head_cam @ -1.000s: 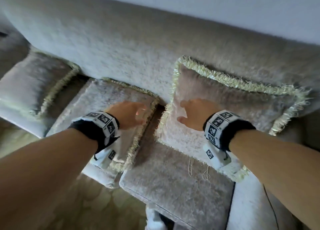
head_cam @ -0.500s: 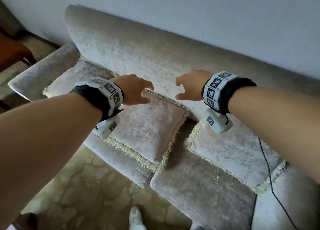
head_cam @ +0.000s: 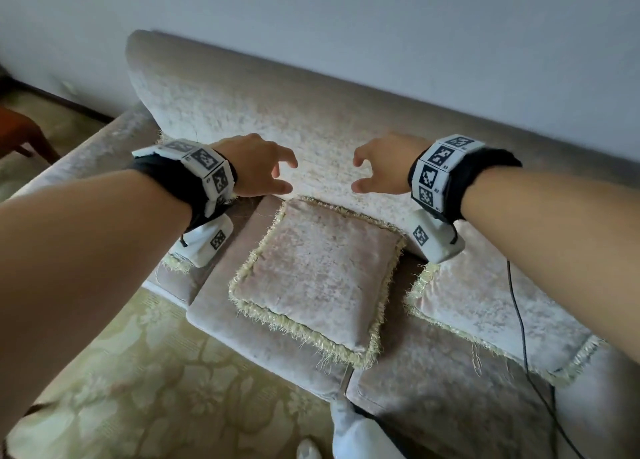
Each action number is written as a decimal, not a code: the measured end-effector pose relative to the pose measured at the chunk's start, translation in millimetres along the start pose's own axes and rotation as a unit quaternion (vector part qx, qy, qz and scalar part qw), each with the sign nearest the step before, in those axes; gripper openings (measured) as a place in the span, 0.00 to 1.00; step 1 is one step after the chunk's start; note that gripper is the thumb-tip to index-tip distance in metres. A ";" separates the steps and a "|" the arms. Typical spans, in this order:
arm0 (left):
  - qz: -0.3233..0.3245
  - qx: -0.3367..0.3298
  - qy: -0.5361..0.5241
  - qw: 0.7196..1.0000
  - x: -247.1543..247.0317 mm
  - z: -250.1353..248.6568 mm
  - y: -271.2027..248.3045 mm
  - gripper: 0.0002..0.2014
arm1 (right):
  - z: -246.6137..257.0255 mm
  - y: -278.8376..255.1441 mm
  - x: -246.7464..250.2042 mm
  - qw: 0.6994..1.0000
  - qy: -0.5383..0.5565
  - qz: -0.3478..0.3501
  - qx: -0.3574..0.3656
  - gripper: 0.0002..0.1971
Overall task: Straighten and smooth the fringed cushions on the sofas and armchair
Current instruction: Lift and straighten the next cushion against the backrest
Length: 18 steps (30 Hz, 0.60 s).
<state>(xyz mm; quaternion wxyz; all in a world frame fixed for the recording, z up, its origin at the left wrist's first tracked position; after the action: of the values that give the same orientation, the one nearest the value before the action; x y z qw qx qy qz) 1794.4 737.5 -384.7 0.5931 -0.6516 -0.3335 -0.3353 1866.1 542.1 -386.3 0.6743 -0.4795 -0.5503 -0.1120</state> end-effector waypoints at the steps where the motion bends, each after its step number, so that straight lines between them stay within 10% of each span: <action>1: 0.005 -0.005 0.001 1.000 -2.5 4.7 11.3 0.24 | -2.3 9.8 -3.3 1.000 0.004 0.004 -0.005 0.29; 18: 0.095 -0.030 -0.102 0.990 -145.4 85.6 277.8 0.28 | -69.3 241.0 -186.9 0.958 0.264 0.087 -0.075 0.34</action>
<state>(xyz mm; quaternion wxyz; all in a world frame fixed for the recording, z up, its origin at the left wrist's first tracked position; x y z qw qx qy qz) 1948.8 796.9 -664.5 0.5653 -0.7288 -0.3181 -0.2194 2004.7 542.4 -666.7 0.7649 -0.5277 -0.2993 -0.2165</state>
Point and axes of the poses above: each hand's wrist, its own y-axis towards the middle knuckle, its own x-axis out of the back of the hand, z = x × y, the point moved 5 cm from there along y, towards the middle knuckle, and after that the axes turned 14 degrees about z, right-handed, at the moved point
